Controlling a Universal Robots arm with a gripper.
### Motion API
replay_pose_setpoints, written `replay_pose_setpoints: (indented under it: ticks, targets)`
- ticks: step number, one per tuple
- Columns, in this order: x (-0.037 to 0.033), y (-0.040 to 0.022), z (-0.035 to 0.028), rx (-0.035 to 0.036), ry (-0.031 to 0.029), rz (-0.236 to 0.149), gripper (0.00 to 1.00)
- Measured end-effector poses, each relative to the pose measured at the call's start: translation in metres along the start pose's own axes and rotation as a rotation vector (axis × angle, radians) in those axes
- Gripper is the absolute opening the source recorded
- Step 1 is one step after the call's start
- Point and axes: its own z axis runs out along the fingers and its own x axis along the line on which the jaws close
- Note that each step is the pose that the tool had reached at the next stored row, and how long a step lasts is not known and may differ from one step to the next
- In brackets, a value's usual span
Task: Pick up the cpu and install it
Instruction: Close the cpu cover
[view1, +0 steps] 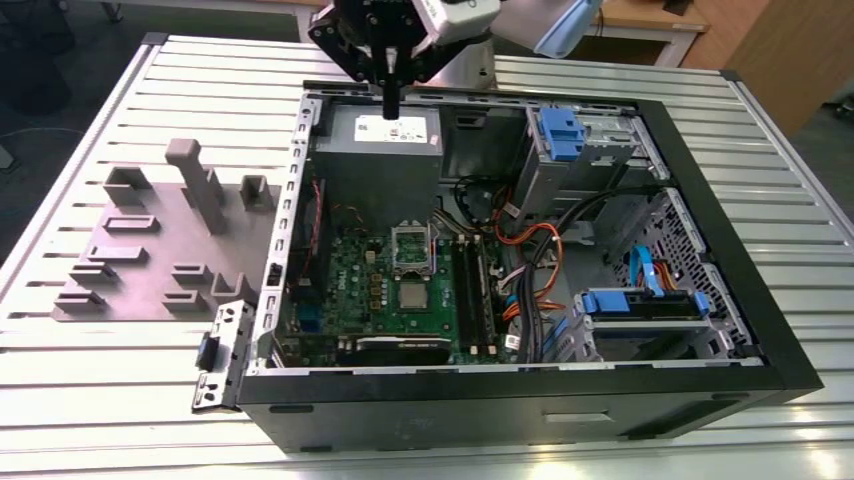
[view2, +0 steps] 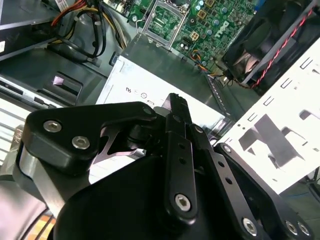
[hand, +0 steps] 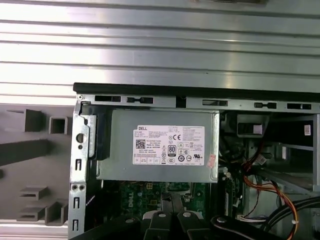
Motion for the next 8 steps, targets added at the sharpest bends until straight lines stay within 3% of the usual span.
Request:
replay_pose_setpoints:
  ticks: [8]
  targets:
    - [0.0004,-0.0144,0.0034,-0.0003,0.0008,-0.018,0.11]
